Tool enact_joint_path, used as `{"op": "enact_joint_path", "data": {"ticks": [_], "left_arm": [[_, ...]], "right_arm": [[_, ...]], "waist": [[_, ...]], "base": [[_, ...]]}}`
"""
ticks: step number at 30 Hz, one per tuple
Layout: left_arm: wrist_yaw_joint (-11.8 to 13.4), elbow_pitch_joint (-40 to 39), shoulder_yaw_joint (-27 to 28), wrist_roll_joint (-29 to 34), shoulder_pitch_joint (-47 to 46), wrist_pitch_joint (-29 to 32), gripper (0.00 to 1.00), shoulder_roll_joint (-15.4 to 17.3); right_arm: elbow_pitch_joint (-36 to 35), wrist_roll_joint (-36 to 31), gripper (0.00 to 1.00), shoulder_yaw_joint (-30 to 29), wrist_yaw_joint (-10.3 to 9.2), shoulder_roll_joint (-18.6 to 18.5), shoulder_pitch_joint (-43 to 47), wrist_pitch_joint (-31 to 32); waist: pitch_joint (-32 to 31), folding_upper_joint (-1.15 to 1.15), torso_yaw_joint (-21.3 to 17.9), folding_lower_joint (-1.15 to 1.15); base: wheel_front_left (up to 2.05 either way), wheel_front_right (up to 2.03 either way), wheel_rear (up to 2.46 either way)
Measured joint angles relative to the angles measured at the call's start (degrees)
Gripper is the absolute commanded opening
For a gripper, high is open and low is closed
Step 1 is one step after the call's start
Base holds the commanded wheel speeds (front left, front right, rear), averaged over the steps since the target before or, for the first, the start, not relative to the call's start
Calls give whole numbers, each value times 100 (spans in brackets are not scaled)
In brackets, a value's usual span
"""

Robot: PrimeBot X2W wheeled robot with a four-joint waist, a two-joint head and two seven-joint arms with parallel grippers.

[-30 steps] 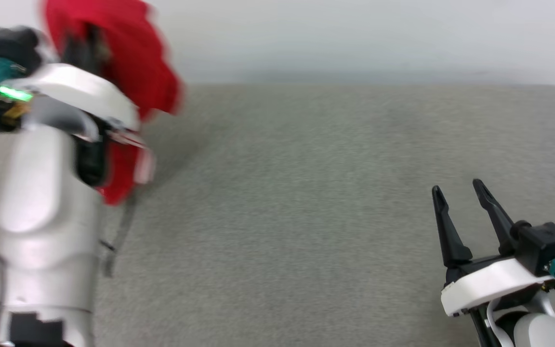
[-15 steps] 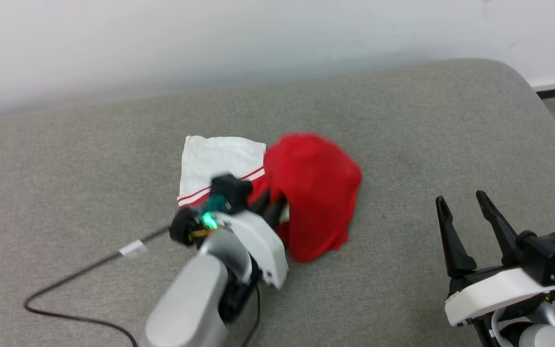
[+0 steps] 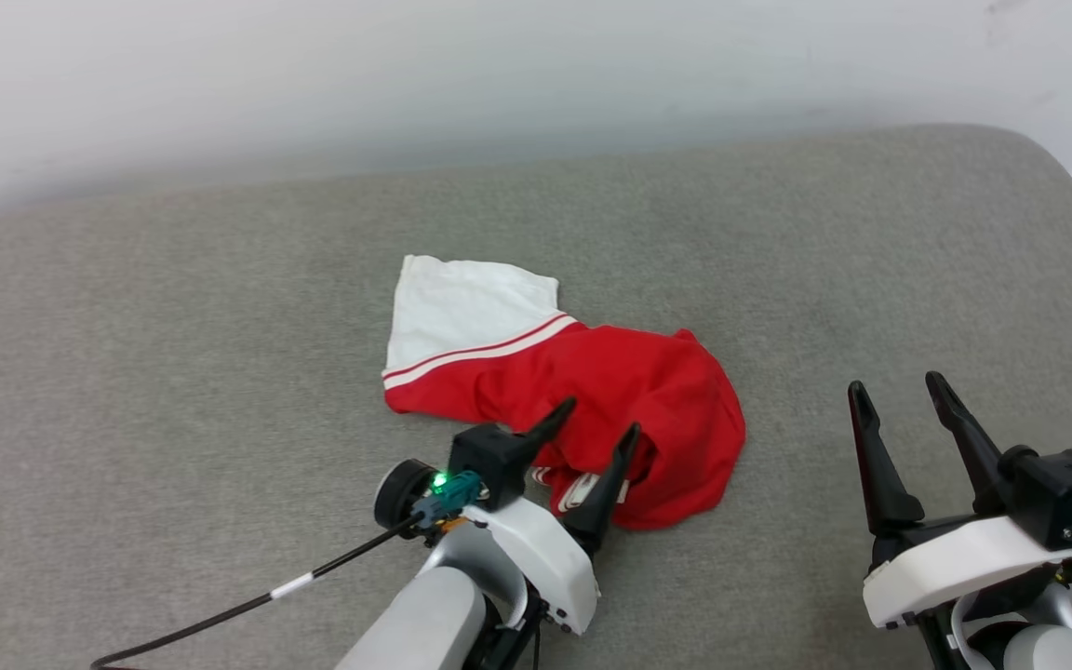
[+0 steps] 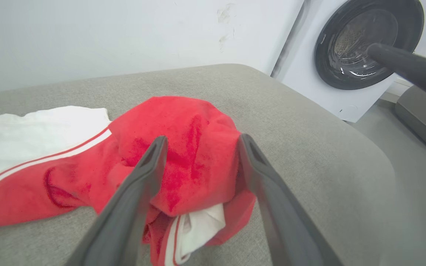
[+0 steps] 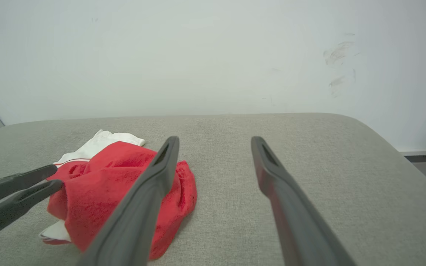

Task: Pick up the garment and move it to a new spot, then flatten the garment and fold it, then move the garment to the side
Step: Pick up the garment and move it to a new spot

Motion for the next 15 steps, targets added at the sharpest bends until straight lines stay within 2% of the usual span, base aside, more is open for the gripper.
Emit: {"op": "enact_joint_path", "data": {"ticks": [7, 15], "left_arm": [[522, -655, 472, 85, 120, -382, 100, 327], [1046, -1143, 1303, -73, 570, -527, 100, 965]], "right_arm": [[-14, -58, 100, -142, 0, 2, 113, 96], [-55, -88, 100, -246, 0, 3, 202, 159]], "waist": [[-266, 0, 398, 0], [-407, 0, 615, 0]], "base": [[0, 0, 0], [0, 0, 0]]}}
